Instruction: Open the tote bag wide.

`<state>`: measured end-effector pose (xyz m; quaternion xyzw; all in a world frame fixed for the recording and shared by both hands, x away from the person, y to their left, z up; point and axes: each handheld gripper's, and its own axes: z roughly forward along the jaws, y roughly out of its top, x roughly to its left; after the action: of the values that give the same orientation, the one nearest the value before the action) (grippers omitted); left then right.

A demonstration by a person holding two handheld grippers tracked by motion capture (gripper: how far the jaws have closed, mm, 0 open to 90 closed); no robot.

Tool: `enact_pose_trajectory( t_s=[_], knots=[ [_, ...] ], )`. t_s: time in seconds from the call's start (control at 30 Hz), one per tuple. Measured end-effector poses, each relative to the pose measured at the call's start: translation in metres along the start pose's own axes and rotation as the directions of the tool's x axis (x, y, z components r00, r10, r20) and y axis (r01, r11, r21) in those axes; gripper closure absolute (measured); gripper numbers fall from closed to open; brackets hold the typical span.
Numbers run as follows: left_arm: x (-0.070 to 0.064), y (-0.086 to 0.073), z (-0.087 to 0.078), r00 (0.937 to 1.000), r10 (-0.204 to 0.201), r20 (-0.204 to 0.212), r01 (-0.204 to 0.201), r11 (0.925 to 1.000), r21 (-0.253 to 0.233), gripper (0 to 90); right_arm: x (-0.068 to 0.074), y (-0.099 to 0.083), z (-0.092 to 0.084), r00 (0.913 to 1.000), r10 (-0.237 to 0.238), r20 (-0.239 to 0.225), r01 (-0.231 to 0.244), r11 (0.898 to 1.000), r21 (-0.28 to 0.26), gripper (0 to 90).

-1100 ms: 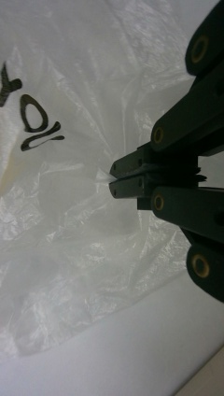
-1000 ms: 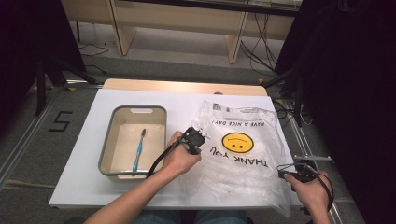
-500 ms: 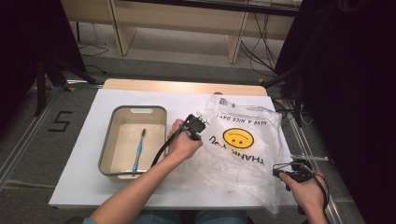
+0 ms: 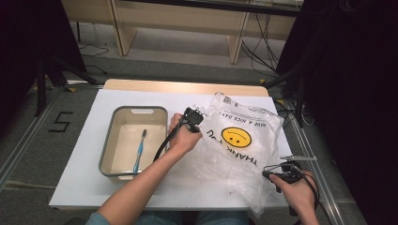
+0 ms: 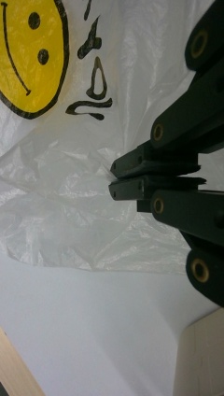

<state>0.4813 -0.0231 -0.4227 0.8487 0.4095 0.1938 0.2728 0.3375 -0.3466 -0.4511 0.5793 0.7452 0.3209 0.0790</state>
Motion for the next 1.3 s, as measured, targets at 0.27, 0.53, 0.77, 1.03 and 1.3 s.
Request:
enact_pose_trajectory(
  t_s=[0.27,0.53,0.77,1.03,1.3],
  knots=[
    [0.003,0.001,0.000,0.9998,0.005,-0.021,-0.006,0.9987,-0.052,73.1,0.004,0.000,0.004,0.9998,-0.014,-0.013,0.014,1.000,0.014,81.9],
    [0.003,0.001,-0.014,1.0000,0.007,-0.001,-0.007,0.9920,-0.126,46.7,0.007,0.002,-0.008,0.9945,-0.095,0.044,0.096,0.995,-0.032,54.4],
    [0.002,-0.004,-0.024,0.9986,0.000,0.052,0.009,0.9881,-0.154,35.8,0.006,0.006,-0.019,0.9850,-0.133,0.111,0.144,0.985,-0.100,42.3],
    [-0.007,-0.015,-0.037,0.9956,0.022,0.091,-0.006,0.9855,-0.169,31.5,0.007,0.011,-0.028,0.9641,-0.183,0.193,0.218,0.960,-0.177,30.8],
    [-0.016,-0.030,-0.049,0.9876,0.045,0.151,-0.018,0.9847,-0.173,32.0,0.012,0.015,-0.030,0.9506,-0.240,0.197,0.282,0.933,-0.223,28.9]
  ],
)
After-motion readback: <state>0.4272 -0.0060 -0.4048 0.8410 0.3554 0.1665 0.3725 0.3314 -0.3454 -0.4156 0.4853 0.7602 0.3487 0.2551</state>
